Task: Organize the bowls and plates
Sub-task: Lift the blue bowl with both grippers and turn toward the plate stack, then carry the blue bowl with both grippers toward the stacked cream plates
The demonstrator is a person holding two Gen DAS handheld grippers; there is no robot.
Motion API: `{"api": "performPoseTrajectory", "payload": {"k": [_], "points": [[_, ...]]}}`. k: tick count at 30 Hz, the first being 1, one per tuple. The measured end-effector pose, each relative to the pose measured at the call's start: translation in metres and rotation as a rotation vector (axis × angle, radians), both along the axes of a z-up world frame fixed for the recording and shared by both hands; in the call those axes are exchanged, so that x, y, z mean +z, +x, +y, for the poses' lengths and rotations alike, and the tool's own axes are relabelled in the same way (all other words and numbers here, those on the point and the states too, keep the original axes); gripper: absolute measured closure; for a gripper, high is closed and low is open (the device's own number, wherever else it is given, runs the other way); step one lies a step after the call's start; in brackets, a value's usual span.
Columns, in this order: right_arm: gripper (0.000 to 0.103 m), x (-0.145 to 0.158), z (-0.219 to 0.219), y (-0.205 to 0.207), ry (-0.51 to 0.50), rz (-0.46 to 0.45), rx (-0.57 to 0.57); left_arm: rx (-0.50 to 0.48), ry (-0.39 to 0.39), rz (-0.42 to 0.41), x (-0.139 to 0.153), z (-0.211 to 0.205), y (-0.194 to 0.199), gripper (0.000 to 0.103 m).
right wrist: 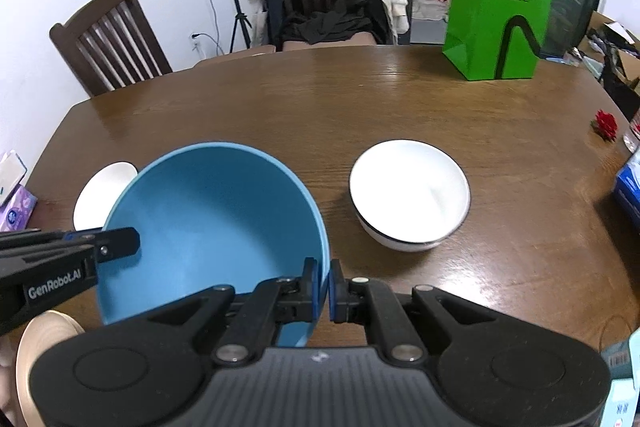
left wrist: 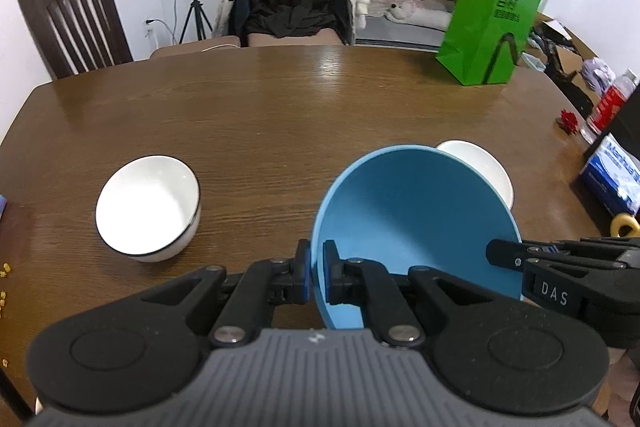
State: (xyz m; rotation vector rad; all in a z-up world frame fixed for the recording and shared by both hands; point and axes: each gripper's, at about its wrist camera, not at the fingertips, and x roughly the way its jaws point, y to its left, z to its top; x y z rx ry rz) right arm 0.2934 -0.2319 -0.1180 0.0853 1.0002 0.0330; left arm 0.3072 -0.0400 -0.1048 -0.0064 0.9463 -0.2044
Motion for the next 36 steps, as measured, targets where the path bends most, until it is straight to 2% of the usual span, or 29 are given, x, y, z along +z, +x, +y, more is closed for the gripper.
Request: {"api": "performPoseTrajectory", "payload": {"k": [17, 36], "points": [[0.098, 0.006, -0.047, -0.057, -0.011, 0.003, -0.064, -0.076, 0.003, 0.004, 0.003, -0.05, -0.05, 0.096], [0.098, -0.003, -0.105, -0.124, -0.006, 0.032, -0.157, -0.176, 0.009, 0.032, -0.008, -0.103, -0.1, 0.096]]}}
